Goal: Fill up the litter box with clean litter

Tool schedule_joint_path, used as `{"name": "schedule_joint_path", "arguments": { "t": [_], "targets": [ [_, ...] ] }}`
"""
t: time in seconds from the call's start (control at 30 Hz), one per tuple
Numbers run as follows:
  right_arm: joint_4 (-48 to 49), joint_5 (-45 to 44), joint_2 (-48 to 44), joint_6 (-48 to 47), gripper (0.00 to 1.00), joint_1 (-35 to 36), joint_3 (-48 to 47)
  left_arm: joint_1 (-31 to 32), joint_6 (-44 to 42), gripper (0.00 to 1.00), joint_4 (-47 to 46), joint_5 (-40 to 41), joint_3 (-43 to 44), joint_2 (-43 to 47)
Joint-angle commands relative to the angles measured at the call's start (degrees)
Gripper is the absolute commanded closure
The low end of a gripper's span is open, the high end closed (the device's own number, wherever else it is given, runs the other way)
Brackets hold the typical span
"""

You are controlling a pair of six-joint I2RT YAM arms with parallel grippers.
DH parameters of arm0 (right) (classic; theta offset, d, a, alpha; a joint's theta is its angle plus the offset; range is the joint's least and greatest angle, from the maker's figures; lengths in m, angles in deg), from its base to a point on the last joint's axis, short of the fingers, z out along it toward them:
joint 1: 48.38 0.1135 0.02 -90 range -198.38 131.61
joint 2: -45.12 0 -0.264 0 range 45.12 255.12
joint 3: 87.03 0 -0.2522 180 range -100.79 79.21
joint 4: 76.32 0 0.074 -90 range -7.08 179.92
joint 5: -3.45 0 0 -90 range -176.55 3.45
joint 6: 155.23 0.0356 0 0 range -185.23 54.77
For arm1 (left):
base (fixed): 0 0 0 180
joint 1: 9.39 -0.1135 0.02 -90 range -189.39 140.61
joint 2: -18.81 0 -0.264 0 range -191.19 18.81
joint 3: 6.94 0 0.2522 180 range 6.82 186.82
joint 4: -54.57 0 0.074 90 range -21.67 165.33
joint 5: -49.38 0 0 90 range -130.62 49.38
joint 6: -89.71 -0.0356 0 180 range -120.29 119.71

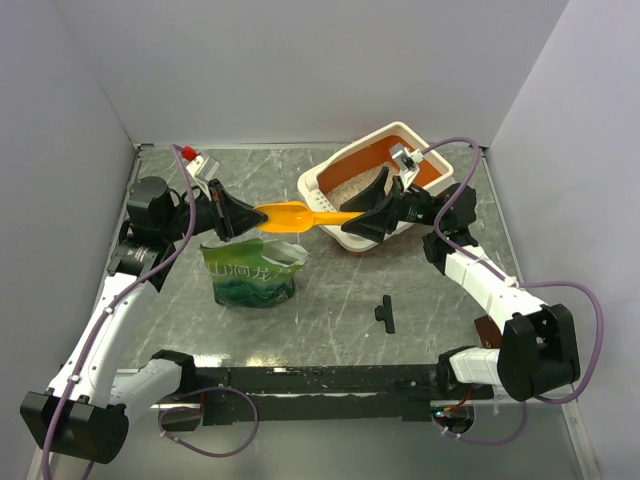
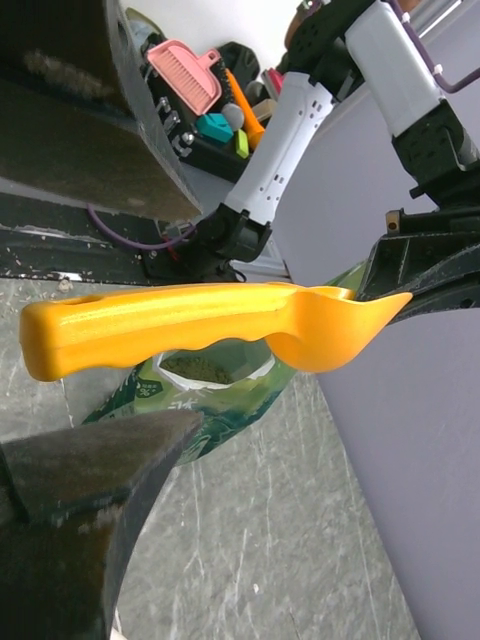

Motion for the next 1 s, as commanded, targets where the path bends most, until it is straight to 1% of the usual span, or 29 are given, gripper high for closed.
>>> {"name": "schedule_joint_path", "arguments": {
  "t": [0.0, 0.17, 0.23, 0.5, 0.83, 0.93, 0.97],
  "targets": [
    [5.5, 0.2, -1.2, 0.6, 0.23, 0.7, -0.5, -0.3, 1.3, 0.99, -3.2, -1.6, 2.4, 0.8],
    [7.2, 1.1, 0.0, 2.5, 0.37, 1.5, -1.5, -0.3, 0.8, 0.99, -2.5, -0.7, 2.8, 0.8],
    [8.3, 1.6, 0.7, 3.9, 0.40, 1.6, -1.7, -0.3, 0.8, 0.99, -2.5, -0.8, 2.9, 0.9],
    [6.2, 1.7, 0.2, 2.1, 0.43, 1.7, -0.9, -0.3, 1.0, 0.99, -2.4, -0.9, 3.5, 1.0],
    [8.3, 1.1, 0.2, 3.3, 0.55, 2.1, -0.8, -0.3, 0.7, 0.99, -2.2, -0.8, 3.0, 1.3],
    [8.9, 0.9, 0.6, 3.7, 0.66, 2.4, -1.0, -0.3, 0.7, 0.99, -2.2, -0.8, 2.8, 1.3],
    [8.9, 0.9, 0.6, 3.7, 0.74, 2.6, -1.1, -0.3, 0.6, 0.99, -2.2, -0.8, 2.9, 1.3]
  ]
}}
